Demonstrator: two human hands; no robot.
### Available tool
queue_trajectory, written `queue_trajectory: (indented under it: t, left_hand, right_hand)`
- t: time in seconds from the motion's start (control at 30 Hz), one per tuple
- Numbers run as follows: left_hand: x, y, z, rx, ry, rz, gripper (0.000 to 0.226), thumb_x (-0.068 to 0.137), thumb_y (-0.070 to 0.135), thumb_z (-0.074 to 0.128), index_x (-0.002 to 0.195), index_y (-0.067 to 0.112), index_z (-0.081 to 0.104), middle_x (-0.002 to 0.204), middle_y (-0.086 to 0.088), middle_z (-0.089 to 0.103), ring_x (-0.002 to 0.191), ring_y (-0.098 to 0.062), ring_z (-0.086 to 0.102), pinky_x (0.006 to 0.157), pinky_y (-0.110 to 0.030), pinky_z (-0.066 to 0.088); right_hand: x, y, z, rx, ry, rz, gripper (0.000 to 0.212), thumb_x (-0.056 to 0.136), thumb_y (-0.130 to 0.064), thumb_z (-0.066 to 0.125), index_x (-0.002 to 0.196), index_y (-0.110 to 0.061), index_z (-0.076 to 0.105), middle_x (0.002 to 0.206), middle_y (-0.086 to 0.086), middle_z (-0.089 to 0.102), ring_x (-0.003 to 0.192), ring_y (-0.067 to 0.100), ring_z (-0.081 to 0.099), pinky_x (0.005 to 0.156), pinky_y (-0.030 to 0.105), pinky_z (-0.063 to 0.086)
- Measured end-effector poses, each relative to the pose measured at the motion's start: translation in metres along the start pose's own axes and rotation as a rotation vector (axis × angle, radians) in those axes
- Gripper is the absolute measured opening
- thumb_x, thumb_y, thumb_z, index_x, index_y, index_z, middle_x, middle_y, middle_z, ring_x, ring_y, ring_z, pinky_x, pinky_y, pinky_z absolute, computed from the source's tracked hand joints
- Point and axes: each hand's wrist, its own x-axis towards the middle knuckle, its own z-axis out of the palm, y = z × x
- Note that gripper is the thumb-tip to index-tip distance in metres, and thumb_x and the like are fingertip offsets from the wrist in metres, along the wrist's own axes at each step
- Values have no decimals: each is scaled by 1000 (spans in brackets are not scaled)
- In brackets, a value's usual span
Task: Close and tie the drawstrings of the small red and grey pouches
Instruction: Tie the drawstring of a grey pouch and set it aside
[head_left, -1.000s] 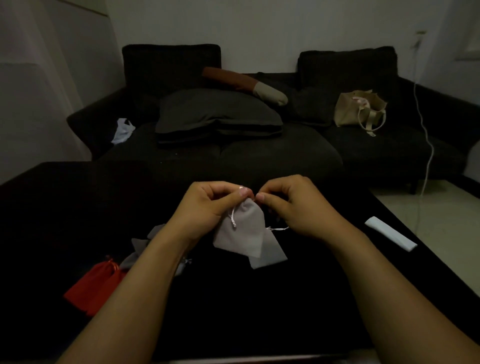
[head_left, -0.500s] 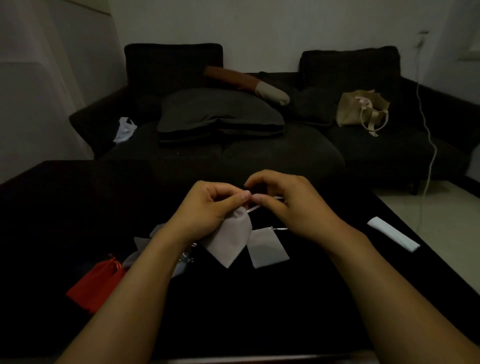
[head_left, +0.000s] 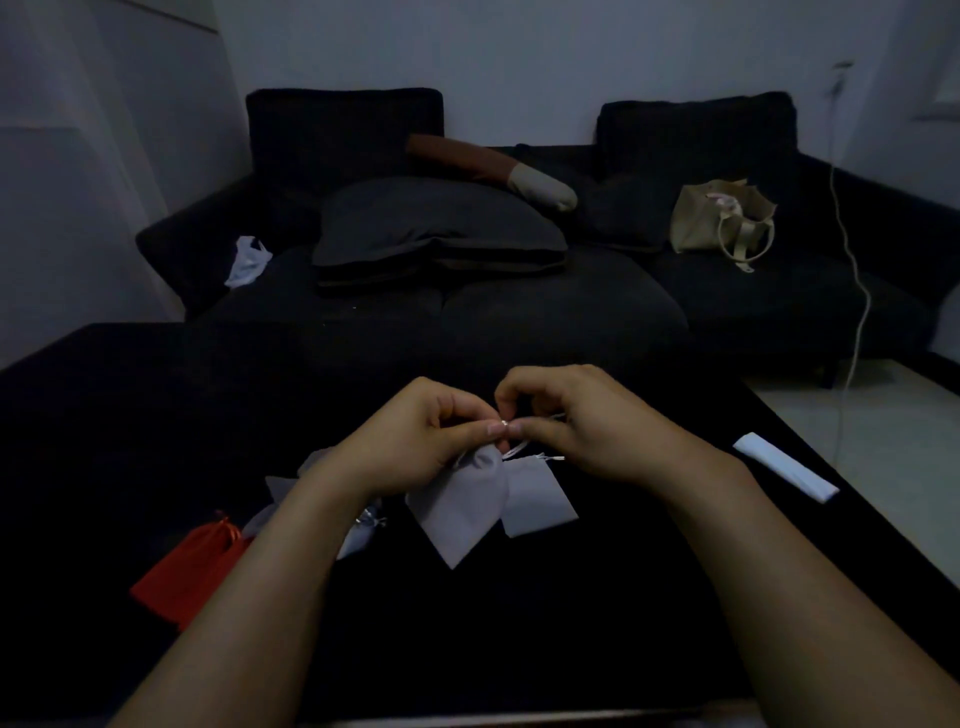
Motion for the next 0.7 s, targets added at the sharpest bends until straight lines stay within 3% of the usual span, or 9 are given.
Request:
queue_trajectory:
  t: [0.13,0.2,0.27,0.37,0.43,0.53,0.6,0.7]
  left_hand:
    - [-2,4,-1,-180,22,-14,26,78,25,69,92,5,77,87,-12,76,81,-12,69,76,-21,54]
    - [-1,6,-1,-361,86,-24,22,73,21,70,86,6,77,82,-11,76,75,-12,70,68,-18,55]
    - [0,8,0,-506,146,-37,17,72,15,69,85,6,75,75,-7,75,66,-8,69,57,-14,50]
    - [0,9,1,-588,143,-86,14,75,13,67,84,11,76,77,-5,74,67,-8,69,53,-14,48]
    - [-1,9,1,-588,151,-115,13,72,13,69,81,16,78,79,-4,75,71,-9,70,55,-16,50]
    - [1,8,0,-623,230,-144,17,68,12,71,84,12,77,79,-4,75,72,-10,71,58,-17,53]
    - [2,7,-1,-621,274,-151,22,65,12,73,87,11,76,83,-4,76,77,-11,73,62,-17,54]
    - [4,6,2,-562,311,-118,27,63,11,77,91,13,76,82,-5,76,77,-12,73,64,-18,54]
  right_hand:
    - [-6,-4,-9,344,-106,31,13,97,-17,62,88,-25,59,61,-1,53,54,6,47,53,28,45]
    - [-9,-6,-12,515,-140,23,9,100,-12,56,92,-17,56,61,6,47,51,9,41,49,26,41]
    - [-10,-8,-13,638,-154,35,6,101,-10,53,95,-12,53,58,3,43,50,8,39,48,23,39]
    - [-9,-10,-12,710,-145,65,2,101,-12,52,99,-11,52,62,7,39,53,12,37,48,23,39]
    - [-9,-9,-13,718,-101,84,6,100,-11,53,105,-7,54,65,12,42,54,15,40,50,23,43]
    - [-11,-6,-19,632,-21,154,21,97,-7,58,118,-8,61,68,15,62,57,14,61,57,19,51]
    - [-13,-4,-24,512,-16,207,20,93,-8,63,112,-9,68,75,12,74,67,11,71,63,17,53]
    - [-12,-4,-26,254,17,224,6,88,-16,71,93,-16,75,77,3,77,76,10,74,75,27,59]
